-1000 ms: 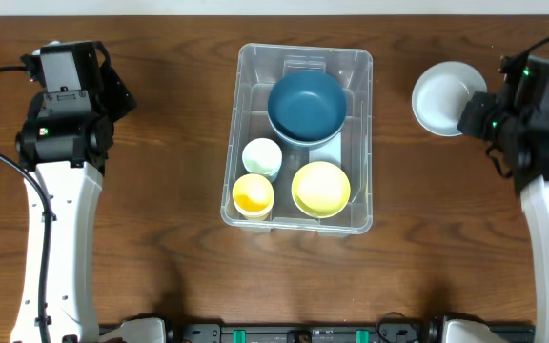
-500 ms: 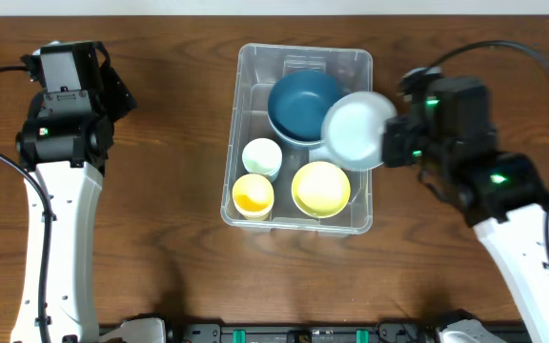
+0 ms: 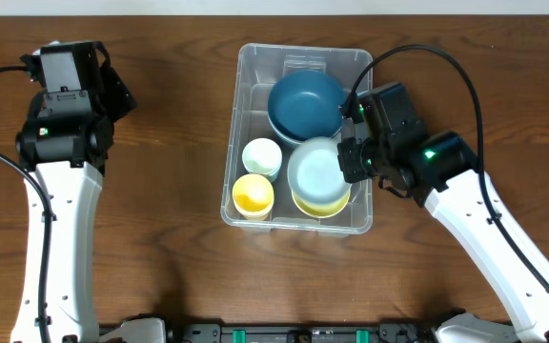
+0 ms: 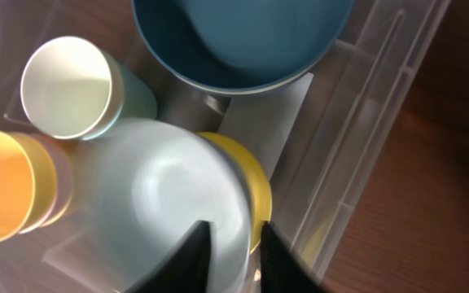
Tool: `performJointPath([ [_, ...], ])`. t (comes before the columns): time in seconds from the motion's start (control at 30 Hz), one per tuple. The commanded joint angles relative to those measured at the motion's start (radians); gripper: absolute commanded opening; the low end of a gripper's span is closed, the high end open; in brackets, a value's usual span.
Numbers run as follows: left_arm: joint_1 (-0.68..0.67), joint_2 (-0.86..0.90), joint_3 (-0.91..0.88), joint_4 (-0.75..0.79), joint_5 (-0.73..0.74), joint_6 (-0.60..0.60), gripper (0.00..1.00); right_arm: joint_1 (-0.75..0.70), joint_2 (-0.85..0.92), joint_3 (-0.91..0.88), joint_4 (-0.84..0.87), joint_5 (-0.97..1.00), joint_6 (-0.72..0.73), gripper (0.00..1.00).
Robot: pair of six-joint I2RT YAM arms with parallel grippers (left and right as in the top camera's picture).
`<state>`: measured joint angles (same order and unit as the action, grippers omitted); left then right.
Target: Pack container
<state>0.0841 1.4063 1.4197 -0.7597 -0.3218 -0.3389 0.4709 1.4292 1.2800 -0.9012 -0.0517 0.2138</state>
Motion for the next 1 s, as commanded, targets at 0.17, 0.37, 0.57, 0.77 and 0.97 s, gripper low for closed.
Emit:
performJointPath([
  [0.17,0.005,-0.002,0.013,-0.003,-0.021,0.009,0.98,0.003,-0.018,0.008,0.005,0.018,-0.013,0.31],
  [0.37,0.005,-0.002,0.013,-0.003,-0.021,0.009,0.98,-0.021,-0.123,0.008,0.058,0.131,-0.013,0.53],
  [0.57,0.005,-0.002,0.013,-0.003,-0.021,0.009,0.98,-0.043,-0.256,0.009,0.145,0.305,-0.014,0.99],
  [0.77,0.005,-0.002,0.013,-0.003,-0.021,0.009,0.98,-0.043,-0.487,0.008,0.129,0.307,-0.032,0.99],
  [0.97,0.005,-0.002,0.013,-0.003,-0.021,0.009,0.98,-0.043,-0.756,0.008,0.042,0.311,-0.074,0.99],
])
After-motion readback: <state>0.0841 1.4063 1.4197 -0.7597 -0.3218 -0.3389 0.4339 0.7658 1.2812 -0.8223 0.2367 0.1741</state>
